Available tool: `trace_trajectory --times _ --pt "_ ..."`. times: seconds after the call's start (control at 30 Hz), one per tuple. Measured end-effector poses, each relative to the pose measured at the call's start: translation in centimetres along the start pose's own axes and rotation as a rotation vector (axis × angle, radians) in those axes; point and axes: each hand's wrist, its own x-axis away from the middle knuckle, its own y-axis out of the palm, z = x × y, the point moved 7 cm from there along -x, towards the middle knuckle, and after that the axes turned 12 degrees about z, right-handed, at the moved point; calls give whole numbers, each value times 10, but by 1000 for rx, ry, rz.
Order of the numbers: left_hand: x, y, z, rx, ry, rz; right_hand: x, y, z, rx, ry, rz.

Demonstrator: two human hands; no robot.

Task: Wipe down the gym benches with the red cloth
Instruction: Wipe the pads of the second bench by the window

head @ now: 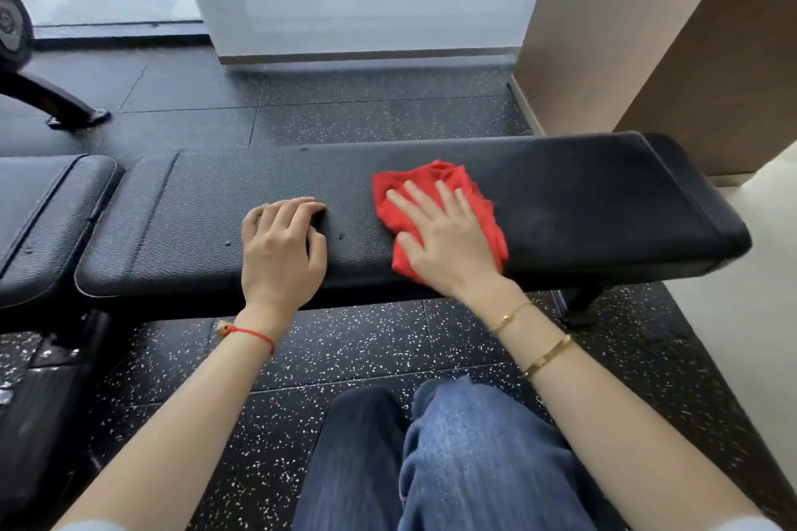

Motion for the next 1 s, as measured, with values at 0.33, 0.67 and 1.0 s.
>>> trace_trajectory --times 0.33,0.67,1.0 --pt "2 0 4 17 -3 9 21 -26 88 72 145 67" --pt "1 1 4 4 -7 -8 -12 -4 19 -13 -18 -42" --pt "4 2 7 5 -14 -11 -22 -18 111 72 221 0"
